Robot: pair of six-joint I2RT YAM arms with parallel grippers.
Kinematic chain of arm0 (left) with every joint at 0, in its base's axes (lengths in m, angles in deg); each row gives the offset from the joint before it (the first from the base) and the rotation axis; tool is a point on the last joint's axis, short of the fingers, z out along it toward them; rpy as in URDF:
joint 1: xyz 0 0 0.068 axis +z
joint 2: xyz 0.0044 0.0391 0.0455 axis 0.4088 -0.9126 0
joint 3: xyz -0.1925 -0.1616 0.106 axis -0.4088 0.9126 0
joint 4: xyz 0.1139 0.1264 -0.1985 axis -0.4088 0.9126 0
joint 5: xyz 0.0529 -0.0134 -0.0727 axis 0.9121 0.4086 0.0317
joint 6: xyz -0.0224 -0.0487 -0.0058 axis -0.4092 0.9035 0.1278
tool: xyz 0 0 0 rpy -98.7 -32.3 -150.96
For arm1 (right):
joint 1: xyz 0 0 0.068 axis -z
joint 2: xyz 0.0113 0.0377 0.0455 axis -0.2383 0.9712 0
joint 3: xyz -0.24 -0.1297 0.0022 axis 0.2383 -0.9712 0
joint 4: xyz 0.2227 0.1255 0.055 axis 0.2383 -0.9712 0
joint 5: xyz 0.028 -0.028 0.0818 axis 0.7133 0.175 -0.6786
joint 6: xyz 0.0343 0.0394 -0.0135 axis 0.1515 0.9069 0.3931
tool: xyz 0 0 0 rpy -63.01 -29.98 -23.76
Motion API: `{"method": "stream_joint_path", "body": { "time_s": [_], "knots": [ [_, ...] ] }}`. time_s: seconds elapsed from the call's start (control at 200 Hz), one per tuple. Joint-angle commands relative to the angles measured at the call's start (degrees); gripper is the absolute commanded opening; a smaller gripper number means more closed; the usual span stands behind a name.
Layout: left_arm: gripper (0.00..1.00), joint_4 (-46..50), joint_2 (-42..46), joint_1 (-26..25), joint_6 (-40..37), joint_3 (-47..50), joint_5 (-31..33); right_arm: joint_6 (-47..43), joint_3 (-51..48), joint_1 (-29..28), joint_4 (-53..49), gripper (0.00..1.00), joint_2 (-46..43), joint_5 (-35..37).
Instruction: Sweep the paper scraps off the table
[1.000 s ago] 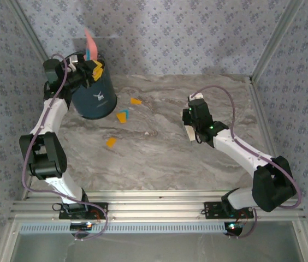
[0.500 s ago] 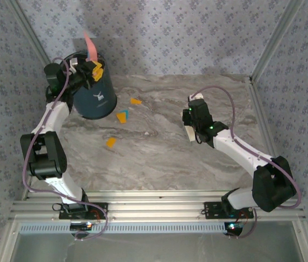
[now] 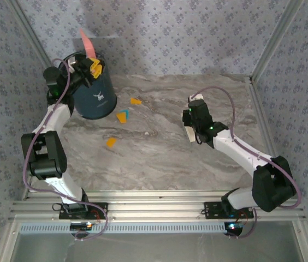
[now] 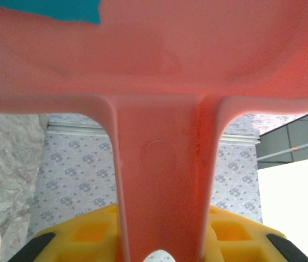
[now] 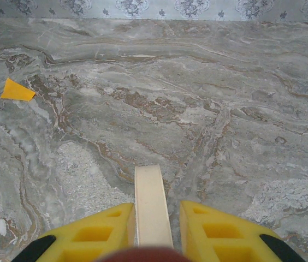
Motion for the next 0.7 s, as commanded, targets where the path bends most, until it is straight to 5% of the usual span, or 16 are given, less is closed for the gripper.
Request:
{"method": "stream_joint_path", "body": {
  "time_s": [0.0, 0.695],
  "knots": [
    [0.0, -8.22, -0.18, -0.64, 3.9, 0.07, 1.17, 1.25, -0.36, 0.43, 0.26, 0.0, -0.58, 0.04],
    [0.0, -16.97, 1.94, -2.35, 10.8, 6.57, 8.54, 1.51, -0.8, 0.38, 0.08, 0.0, -1.0, 0.48]
  ]
}}
